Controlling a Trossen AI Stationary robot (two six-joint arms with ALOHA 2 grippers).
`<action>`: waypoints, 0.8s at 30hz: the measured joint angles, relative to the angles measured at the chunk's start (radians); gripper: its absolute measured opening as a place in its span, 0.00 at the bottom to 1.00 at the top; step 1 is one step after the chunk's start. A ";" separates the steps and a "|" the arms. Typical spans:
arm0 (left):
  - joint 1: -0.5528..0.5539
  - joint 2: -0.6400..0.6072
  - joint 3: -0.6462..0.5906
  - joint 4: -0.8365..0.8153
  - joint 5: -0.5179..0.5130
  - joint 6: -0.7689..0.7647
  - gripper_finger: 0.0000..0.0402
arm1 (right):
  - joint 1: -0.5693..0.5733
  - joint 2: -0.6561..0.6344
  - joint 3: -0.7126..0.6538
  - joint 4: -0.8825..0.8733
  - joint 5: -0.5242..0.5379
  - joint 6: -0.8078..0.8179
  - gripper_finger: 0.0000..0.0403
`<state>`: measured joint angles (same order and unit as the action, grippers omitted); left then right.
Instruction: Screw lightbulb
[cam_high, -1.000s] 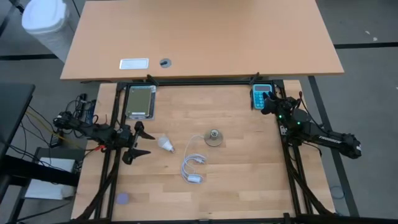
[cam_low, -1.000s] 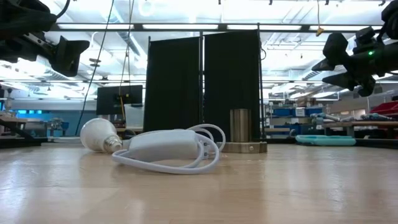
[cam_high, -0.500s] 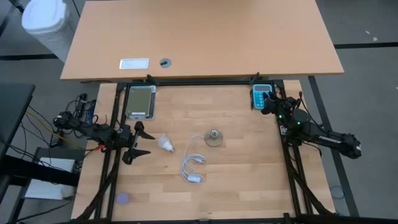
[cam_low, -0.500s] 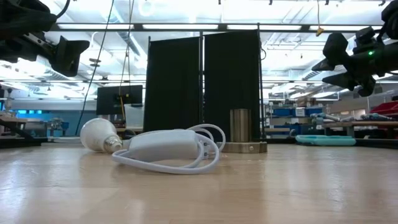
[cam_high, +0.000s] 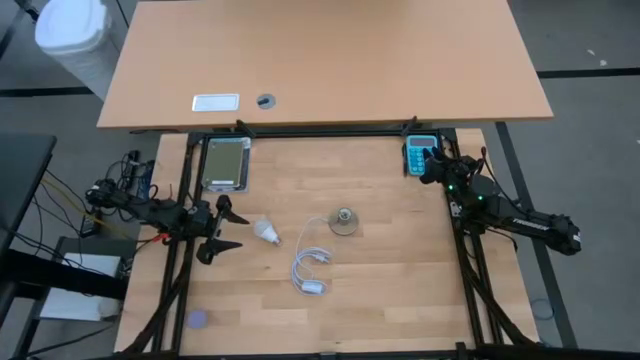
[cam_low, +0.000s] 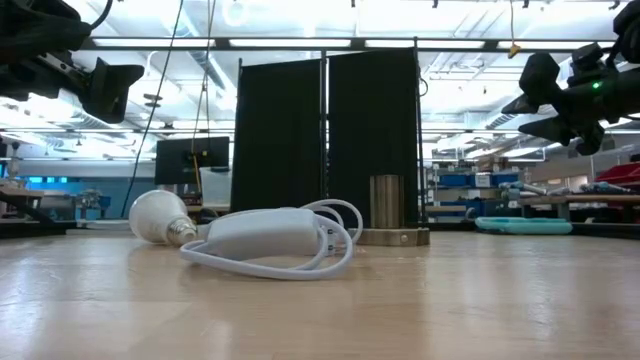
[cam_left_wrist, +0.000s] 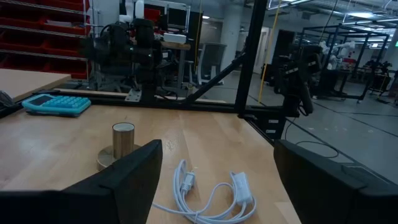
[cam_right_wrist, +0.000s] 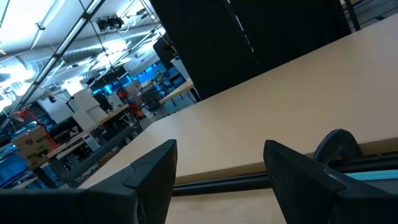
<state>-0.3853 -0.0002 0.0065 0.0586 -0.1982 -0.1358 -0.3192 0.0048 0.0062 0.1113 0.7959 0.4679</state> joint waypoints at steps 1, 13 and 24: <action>0.000 0.000 0.000 0.000 0.000 0.000 0.78 | 0.000 0.000 0.000 0.000 0.000 0.000 0.60; 0.000 0.000 0.000 0.000 0.000 0.000 0.78 | 0.000 0.000 0.000 0.000 0.000 0.000 0.60; 0.000 0.000 0.000 0.000 0.000 0.000 0.78 | -0.007 0.000 0.000 0.079 0.005 0.000 0.60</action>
<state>-0.3855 -0.0002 0.0063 0.0584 -0.1983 -0.1360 -0.3259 0.0048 0.0059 0.1905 0.8013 0.4678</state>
